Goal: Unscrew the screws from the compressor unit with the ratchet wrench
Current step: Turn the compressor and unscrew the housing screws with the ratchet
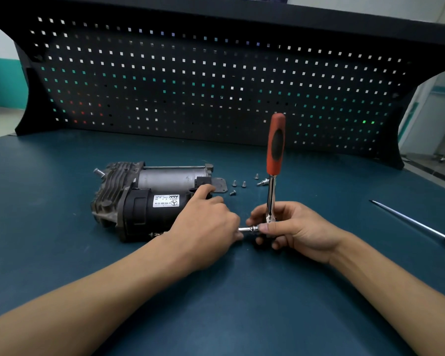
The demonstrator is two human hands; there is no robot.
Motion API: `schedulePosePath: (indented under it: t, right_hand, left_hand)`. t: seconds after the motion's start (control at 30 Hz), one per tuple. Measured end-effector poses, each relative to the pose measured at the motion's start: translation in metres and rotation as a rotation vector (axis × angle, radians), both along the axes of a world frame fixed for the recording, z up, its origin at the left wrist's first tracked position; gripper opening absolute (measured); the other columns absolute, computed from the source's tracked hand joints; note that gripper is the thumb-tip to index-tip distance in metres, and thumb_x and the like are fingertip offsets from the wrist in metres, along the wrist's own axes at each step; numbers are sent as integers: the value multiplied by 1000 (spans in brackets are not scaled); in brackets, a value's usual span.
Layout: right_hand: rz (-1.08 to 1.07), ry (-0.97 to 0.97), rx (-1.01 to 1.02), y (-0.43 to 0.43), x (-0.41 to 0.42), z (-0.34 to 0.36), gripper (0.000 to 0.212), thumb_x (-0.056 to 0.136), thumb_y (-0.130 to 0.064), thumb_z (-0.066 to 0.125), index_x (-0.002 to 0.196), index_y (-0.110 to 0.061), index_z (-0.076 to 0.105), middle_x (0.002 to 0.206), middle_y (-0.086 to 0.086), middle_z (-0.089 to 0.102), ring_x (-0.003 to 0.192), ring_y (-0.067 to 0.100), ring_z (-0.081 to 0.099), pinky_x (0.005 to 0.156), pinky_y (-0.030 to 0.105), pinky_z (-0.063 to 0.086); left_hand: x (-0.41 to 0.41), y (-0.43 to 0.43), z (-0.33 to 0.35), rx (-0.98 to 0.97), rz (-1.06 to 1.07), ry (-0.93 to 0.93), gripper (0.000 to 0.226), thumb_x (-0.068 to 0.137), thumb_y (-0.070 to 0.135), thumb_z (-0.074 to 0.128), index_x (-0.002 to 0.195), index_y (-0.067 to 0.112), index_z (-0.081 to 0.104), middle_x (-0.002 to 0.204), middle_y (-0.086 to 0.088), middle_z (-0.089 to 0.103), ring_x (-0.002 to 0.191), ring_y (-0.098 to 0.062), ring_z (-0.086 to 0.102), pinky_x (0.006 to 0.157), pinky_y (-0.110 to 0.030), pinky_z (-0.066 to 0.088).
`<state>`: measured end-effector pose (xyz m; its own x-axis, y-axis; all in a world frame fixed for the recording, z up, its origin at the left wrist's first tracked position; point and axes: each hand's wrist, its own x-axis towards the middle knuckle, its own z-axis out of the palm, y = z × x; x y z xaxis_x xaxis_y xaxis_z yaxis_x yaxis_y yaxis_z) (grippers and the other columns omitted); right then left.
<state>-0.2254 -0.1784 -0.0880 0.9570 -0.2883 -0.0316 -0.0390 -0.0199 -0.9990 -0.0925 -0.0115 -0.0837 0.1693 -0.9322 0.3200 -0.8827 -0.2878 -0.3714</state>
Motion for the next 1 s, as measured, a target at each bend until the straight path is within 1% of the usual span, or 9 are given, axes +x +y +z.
schedulePosePath:
  t: [0.2, 0.73, 0.87, 0.93, 1.0]
  right_hand:
    - [-19, 23, 6, 0, 2, 1, 36, 72, -13, 75, 107, -9, 66, 104, 8, 75, 71, 22, 71, 49, 21, 51]
    - [-24, 43, 7, 2, 2, 2, 36, 73, -18, 75, 106, -10, 65, 104, 8, 76, 71, 22, 71, 49, 21, 51]
    - [-42, 66, 20, 4, 3, 2, 40, 74, -24, 74, 109, -10, 62, 105, 10, 76, 68, 22, 72, 46, 20, 50]
    - [-59, 77, 28, 6, 5, 2, 41, 75, -29, 72, 109, -9, 61, 102, 10, 76, 65, 23, 72, 44, 20, 49]
    - [-75, 80, 35, 8, 6, 2, 40, 75, -32, 72, 105, -8, 61, 93, 10, 73, 60, 22, 71, 42, 19, 48]
  left_hand:
    - [-1, 0, 0, -17, 12, 2, 40, 101, 51, 38, 89, 24, 65, 88, 0, 69, 97, -22, 57, 106, -40, 14]
    - [-2, 0, 1, -24, 14, 2, 41, 100, 51, 38, 90, 23, 67, 85, -1, 69, 96, -23, 58, 106, -40, 16]
    - [-3, 0, 1, -31, 17, 5, 40, 100, 51, 40, 91, 23, 67, 86, -1, 69, 97, -23, 58, 107, -40, 16]
    - [-3, -1, 1, -34, 18, 10, 40, 99, 51, 41, 92, 22, 68, 86, -1, 69, 98, -23, 58, 107, -40, 18]
    - [-3, -1, 2, -37, 20, 12, 41, 99, 52, 41, 93, 22, 68, 87, -2, 69, 99, -23, 58, 107, -39, 19]
